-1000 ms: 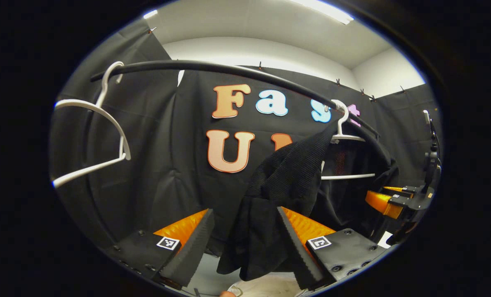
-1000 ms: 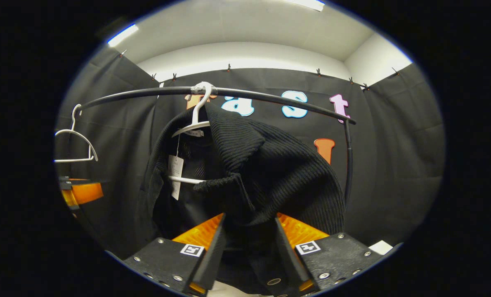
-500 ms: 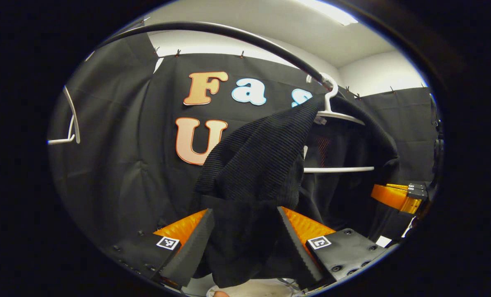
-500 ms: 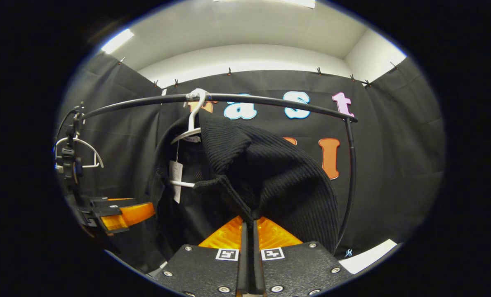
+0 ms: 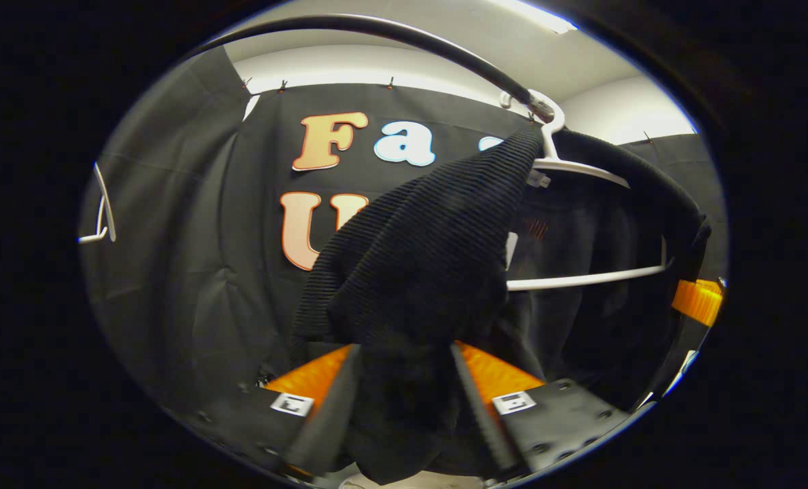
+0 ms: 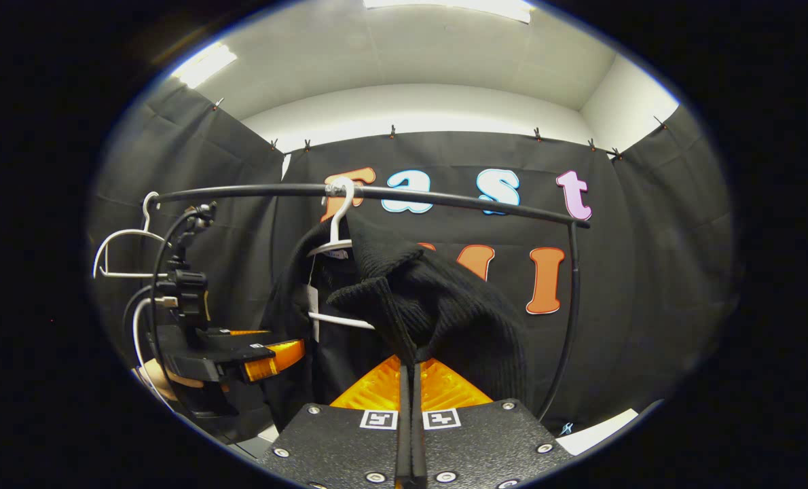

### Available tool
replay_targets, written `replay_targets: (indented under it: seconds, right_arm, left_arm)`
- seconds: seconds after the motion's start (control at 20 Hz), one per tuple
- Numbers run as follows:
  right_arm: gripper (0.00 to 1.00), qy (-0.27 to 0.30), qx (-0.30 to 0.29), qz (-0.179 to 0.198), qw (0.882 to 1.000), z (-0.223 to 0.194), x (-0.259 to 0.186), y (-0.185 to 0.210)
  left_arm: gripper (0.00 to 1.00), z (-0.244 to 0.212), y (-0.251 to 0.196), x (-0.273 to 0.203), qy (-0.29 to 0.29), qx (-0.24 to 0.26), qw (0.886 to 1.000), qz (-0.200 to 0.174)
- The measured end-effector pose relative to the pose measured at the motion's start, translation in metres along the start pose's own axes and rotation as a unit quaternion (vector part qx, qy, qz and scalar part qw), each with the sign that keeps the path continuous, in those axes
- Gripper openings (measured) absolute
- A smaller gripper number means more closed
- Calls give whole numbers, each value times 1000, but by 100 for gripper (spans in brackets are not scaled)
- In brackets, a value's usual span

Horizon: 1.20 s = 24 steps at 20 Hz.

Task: Grasp the clothes on the hanger with both hands and then place them into the laundry hamper below.

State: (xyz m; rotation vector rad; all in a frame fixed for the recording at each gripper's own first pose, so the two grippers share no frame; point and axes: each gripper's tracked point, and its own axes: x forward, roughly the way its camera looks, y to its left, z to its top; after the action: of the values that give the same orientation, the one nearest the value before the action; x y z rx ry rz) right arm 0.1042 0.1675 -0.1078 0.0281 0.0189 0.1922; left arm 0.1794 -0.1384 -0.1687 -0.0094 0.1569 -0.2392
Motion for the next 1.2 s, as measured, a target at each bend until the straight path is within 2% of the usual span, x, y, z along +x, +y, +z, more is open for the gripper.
replay_targets:
  seconds: [0.15, 0.2, 0.25, 0.3, 0.35, 0.45, 0.75, 0.95, 1.15, 1.2]
  right_arm:
    - [0, -14, -17, -11, 1000, 19, -12, -14]
    - [5, -19, -22, -15, 999, 26, -16, -18]
    - [5, -23, -24, -19, 999, 33, -20, -23]
    - [5, -28, -24, -26, 999, 41, -23, -29]
    - [0, -31, -22, -31, 999, 48, -26, -34]
    - [0, -30, -17, -40, 999, 57, -29, -46]
    - [0, -25, 15, -63, 998, 67, -22, -85]
    - [0, -15, 39, -62, 997, 62, -13, -104]
    - [0, -10, 59, -53, 997, 61, -5, -120]
    - [0, -10, 66, -50, 997, 63, -3, -123]
  left_arm:
    - [27, -1, 5, -2, 15, 27, 999, 24]
    - [11, 0, 4, -5, 16, 27, 999, 18]
    - [9, 4, -6, -5, 15, 21, 1000, -3]
    - [9, 6, -4, -10, 15, 18, 1000, -9]
    - [7, 9, 0, -11, 12, 20, 1000, -7]
    - [5, 20, 15, -20, 2, 29, 1000, 5]
    - [7, 64, 34, -51, -34, 42, 998, 15]
    - [7, 93, 56, -67, -59, 49, 996, 45]
    - [10, 111, 63, -70, -75, 37, 995, 50]
    - [7, 115, 64, -70, -78, 41, 995, 52]
